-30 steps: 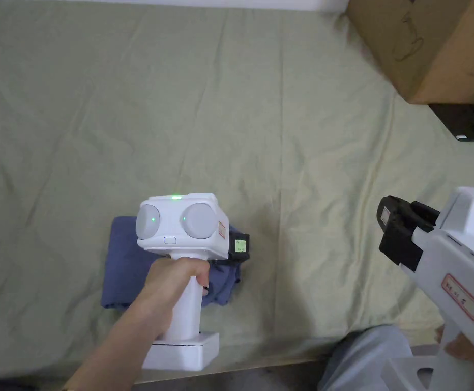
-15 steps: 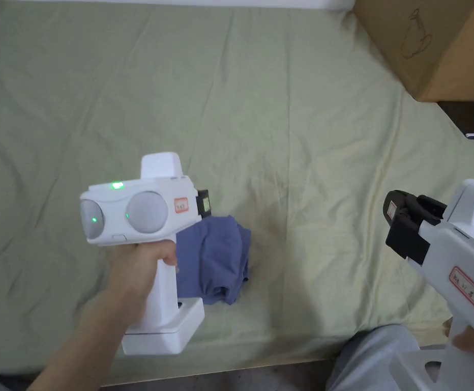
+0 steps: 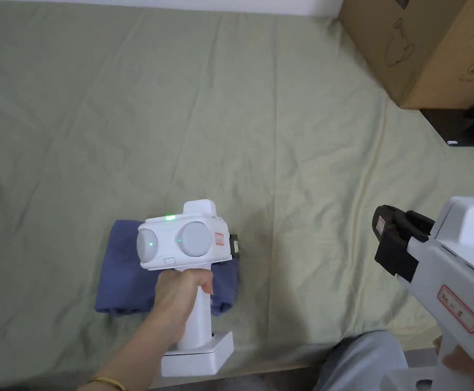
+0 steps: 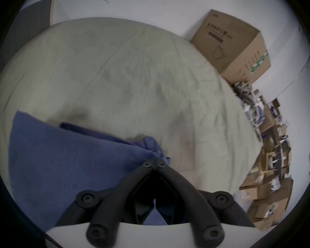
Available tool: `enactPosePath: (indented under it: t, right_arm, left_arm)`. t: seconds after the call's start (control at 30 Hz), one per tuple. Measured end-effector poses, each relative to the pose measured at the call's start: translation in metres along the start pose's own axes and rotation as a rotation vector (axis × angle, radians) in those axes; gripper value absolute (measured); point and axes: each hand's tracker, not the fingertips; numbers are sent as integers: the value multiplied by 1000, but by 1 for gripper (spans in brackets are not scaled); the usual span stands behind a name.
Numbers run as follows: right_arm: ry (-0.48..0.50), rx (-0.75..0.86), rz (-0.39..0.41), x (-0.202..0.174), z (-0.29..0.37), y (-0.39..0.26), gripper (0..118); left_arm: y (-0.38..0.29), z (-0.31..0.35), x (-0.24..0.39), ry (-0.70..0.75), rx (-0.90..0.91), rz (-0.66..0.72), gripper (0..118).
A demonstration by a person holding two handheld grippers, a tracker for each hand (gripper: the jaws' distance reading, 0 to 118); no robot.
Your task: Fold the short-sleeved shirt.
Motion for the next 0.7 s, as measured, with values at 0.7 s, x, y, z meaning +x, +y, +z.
enactPosePath:
  t: [0.7]
  right_arm:
    - [221,-60,61,-176,-119,-42,0]
  left_arm:
    - [-30,204,-103,428,657,-171,0]
